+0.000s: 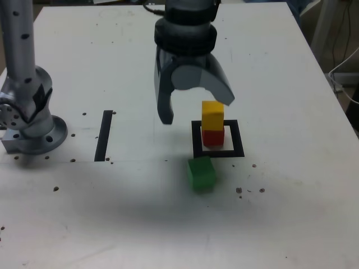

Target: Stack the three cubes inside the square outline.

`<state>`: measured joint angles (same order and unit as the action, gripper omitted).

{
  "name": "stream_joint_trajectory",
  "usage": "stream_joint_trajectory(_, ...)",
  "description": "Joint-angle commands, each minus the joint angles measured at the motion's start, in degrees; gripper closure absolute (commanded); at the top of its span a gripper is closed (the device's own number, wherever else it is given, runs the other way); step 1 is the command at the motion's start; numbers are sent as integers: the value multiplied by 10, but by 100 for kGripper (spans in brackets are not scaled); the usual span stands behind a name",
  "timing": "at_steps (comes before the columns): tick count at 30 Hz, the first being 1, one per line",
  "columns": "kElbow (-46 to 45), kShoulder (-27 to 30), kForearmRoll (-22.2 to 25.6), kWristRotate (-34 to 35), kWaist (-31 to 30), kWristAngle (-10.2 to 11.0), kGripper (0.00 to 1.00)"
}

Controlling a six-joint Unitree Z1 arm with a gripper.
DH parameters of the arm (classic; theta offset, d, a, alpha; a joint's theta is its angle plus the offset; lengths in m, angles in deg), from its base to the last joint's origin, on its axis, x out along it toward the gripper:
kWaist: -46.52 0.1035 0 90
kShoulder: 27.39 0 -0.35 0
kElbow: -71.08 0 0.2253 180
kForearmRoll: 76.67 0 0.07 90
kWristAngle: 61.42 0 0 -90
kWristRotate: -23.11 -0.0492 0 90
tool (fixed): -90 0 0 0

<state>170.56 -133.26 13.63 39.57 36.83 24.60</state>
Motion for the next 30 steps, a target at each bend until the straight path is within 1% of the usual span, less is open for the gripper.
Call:
stream_joint_trajectory(1,-8,1,-15,19,-18,-13,1)
stream_joint_trajectory(4,-23,-3,-38,49,-43,-25,1)
stream_joint_trajectory(7,-36,-10,-54,74,-65,-27,1)
stream_joint_trajectory(13,-55,-25,-67,102,-88,-18,1)
stream_joint_trajectory(20,-63,-51,-112,120,-112,0,1)
stream_joint_trajectory(23,-63,-56,-115,130,-116,8,2)
stream_joint_trajectory(30,-61,-80,-123,133,-117,16,7)
